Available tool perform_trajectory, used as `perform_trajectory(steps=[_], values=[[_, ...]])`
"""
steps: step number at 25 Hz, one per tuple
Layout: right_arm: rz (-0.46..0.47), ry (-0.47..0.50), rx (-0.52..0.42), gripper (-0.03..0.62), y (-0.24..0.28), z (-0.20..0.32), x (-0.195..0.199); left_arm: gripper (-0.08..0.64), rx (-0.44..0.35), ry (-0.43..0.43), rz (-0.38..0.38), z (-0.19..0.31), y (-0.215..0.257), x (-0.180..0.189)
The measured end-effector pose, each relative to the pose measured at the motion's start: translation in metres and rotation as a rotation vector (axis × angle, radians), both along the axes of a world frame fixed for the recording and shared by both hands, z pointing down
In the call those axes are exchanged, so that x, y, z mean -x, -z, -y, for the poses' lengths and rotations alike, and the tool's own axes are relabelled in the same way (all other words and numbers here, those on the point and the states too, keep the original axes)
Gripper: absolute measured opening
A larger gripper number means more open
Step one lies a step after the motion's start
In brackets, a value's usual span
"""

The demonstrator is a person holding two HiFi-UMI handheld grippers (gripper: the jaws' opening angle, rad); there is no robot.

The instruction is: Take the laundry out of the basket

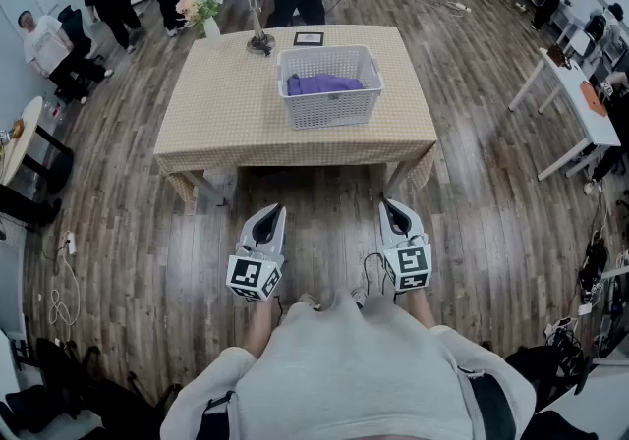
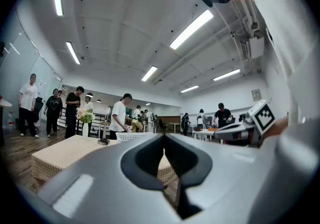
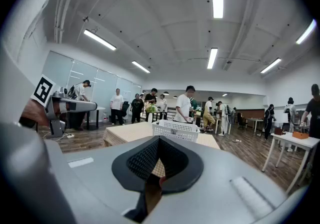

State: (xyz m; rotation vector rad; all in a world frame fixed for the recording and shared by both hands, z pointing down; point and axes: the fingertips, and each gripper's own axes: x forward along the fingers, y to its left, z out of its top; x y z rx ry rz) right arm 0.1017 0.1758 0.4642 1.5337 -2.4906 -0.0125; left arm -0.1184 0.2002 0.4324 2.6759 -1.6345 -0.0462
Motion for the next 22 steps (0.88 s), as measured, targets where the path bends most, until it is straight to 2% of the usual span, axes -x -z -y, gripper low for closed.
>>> perform_trajectory(steps=[12,22], values=[[0.018,0.023,0.005,-0.003,-0.003,0.001,0.004,0.011,-0.017,0.028,-0.009,-0.003,0.006,-0.001],[0.044,0.056,0.003,-0.003,0.001,0.005,-0.003,0.011,-0.014,0.027,0.003,0.0,0.007,-0.02]])
